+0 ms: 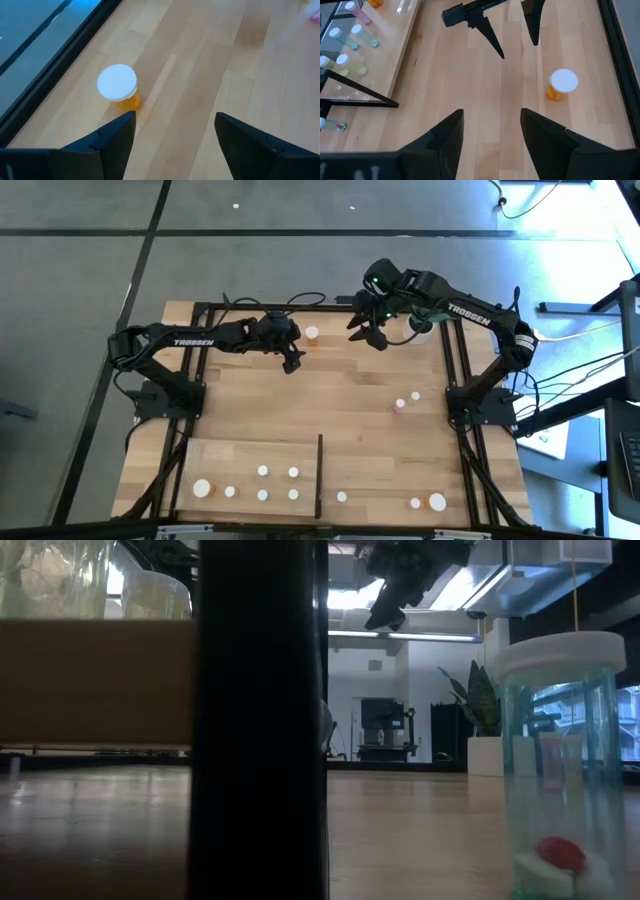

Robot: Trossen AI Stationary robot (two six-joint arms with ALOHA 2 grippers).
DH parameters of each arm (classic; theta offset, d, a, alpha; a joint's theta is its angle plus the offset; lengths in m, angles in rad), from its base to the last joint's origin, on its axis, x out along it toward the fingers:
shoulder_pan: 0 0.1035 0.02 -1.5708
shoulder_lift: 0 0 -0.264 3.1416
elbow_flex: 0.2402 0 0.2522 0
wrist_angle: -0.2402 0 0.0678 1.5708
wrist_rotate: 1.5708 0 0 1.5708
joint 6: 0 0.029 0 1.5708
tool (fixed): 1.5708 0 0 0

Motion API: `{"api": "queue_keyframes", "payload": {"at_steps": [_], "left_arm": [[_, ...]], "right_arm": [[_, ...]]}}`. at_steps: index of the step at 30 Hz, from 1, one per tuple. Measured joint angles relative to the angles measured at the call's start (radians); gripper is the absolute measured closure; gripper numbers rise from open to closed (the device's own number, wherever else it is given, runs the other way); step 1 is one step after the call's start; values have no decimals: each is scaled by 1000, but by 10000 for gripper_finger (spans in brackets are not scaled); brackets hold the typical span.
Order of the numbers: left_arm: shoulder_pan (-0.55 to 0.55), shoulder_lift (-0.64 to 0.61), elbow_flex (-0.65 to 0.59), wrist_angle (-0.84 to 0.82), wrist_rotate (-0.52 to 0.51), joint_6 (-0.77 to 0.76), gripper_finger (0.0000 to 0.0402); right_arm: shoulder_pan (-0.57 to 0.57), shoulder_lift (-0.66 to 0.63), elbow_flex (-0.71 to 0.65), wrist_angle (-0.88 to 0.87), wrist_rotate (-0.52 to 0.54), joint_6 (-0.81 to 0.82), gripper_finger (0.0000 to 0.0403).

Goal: Pick and place medicine bottles onto shelf by color
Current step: Put the top orange pill bottle on the shelf aligned with the other orange pill bottle

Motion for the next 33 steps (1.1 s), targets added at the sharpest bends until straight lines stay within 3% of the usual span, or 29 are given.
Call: {"api": "queue_keyframes", "payload": {"at_steps": [5,10,15,22,27,33], "left_arm": [[0,0,0,0,14,14,121],[0,-1,-27,32,14,15,62],[-1,-1,-133,256,-9,16,7],[-24,-1,-343,714,-78,18,4],[-49,2,-375,757,-139,83,4],[-50,107,-376,851,-178,79,4]], "right_arm": [[0,0,0,0,0,0,205],[0,0,0,0,0,0,205],[0,0,0,0,0,0,205],[0,0,0,0,0,0,205],[0,1,0,0,0,0,205],[0,1,0,1,0,0,205]]}}
